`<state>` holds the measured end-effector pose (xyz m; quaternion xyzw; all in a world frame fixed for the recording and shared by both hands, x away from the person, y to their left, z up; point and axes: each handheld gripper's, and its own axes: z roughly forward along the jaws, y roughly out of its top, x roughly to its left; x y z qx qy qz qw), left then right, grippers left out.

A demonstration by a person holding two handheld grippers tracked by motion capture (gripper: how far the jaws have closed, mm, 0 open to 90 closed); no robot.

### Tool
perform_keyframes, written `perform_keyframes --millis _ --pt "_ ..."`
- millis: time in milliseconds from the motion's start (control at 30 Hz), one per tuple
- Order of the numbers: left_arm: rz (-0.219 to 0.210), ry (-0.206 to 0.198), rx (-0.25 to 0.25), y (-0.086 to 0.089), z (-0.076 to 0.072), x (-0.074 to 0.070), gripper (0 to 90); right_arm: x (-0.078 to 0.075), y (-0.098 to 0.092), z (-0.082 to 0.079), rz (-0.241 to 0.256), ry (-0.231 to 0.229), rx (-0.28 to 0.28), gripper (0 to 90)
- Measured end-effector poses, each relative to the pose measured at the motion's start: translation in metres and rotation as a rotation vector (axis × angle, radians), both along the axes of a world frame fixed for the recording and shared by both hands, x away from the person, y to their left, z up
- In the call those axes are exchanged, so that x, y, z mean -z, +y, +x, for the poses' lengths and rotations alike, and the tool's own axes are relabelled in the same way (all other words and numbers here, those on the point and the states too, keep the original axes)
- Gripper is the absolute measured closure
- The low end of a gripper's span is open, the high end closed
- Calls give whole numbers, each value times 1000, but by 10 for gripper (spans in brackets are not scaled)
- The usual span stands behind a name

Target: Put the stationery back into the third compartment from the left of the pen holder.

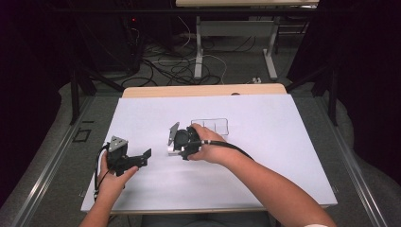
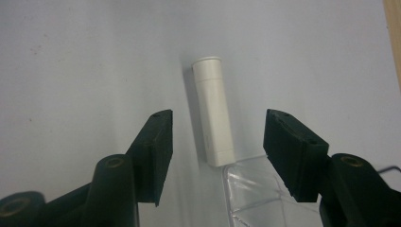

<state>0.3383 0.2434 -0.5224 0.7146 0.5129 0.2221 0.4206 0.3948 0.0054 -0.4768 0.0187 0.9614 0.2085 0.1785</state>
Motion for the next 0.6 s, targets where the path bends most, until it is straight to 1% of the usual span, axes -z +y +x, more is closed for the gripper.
perform_keyframes --millis 67,200,267,300,333,400,433,500,567,600 --pt "0 0 0 0 0 0 2 2 6 1 -35 -30 -32 437" --pt "4 -5 -2 1 0 0 2 6 16 3 -67 -34 -69 442" --pt "9 5 3 3 0 -1 2 7 18 4 -77 -39 -76 442" --pt "4 -2 -3 4 0 -1 2 8 20 5 -87 -38 -77 451" --pt "5 2 -3 5 0 -1 2 12 22 8 -95 -22 -82 475" --pt "2 1 -9 8 0 -1 2 14 22 9 -92 -13 -85 487" --pt "3 1 -11 9 0 -1 2 18 23 12 -111 -7 -82 504" --pt "6 4 -15 11 0 -1 2 20 24 12 -116 -8 -83 507" --pt "4 4 -20 12 0 -1 2 25 25 14 -141 4 -73 514" --pt "3 7 -21 13 0 -1 2 26 26 14 -143 1 -72 512"
